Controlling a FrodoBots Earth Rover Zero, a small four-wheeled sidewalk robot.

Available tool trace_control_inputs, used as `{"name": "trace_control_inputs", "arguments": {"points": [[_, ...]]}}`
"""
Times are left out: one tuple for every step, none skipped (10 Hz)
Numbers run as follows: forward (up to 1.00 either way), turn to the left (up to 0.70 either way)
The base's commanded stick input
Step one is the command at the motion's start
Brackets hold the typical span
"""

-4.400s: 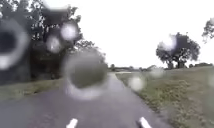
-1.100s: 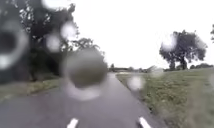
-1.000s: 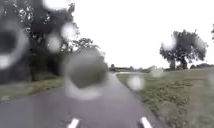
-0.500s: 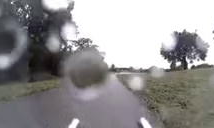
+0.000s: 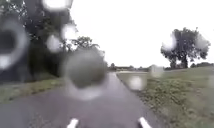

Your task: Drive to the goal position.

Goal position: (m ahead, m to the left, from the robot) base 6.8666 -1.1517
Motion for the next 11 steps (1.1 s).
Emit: {"name": "trace_control_inputs", "arguments": {"points": [[0.7, 0.0], [0.7, 0.0], [0.7, 0.0], [0.7, 0.0], [0.7, 0.0], [0.7, 0.0], [0.7, 0.0], [0.7, 0.0], [0.7, 0.0], [0.7, 0.0], [0.7, 0.0]]}}
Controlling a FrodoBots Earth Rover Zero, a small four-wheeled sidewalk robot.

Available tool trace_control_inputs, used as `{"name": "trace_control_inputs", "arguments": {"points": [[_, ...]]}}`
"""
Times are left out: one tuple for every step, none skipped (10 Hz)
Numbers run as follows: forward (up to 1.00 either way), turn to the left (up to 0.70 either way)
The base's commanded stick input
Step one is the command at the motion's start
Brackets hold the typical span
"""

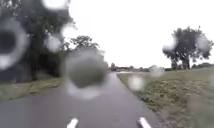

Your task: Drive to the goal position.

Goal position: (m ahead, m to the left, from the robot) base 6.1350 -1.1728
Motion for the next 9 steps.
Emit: {"name": "trace_control_inputs", "arguments": {"points": [[0.7, 0.0], [0.7, 0.0], [0.7, 0.0], [0.7, 0.0], [0.7, 0.0], [0.7, 0.0], [0.7, 0.0], [0.7, 0.0], [0.7, 0.0]]}}
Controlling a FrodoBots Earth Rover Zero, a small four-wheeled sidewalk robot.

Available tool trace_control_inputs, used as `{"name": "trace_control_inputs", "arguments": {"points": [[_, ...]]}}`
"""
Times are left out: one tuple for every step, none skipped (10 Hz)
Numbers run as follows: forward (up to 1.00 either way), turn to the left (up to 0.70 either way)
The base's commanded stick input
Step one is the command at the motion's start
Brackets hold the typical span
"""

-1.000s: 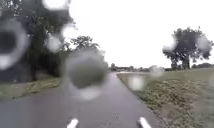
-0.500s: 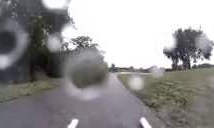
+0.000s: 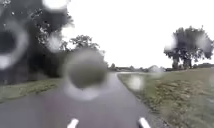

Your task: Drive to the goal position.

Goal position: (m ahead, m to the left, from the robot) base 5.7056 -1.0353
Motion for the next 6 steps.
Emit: {"name": "trace_control_inputs", "arguments": {"points": [[0.7, 0.0], [0.7, 0.0], [0.7, 0.0], [0.7, 0.0], [0.7, 0.0], [0.7, 0.0]]}}
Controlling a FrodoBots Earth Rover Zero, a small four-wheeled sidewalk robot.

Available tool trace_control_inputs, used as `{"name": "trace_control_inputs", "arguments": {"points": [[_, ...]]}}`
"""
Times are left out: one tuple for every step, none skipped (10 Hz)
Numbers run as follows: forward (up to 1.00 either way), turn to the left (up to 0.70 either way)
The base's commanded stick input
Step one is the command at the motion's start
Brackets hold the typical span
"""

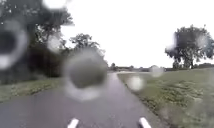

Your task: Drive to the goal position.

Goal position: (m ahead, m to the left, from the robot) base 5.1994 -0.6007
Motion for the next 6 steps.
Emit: {"name": "trace_control_inputs", "arguments": {"points": [[0.7, 0.0], [0.7, 0.0], [0.7, 0.0], [0.7, 0.0], [0.7, 0.0], [0.7, 0.0]]}}
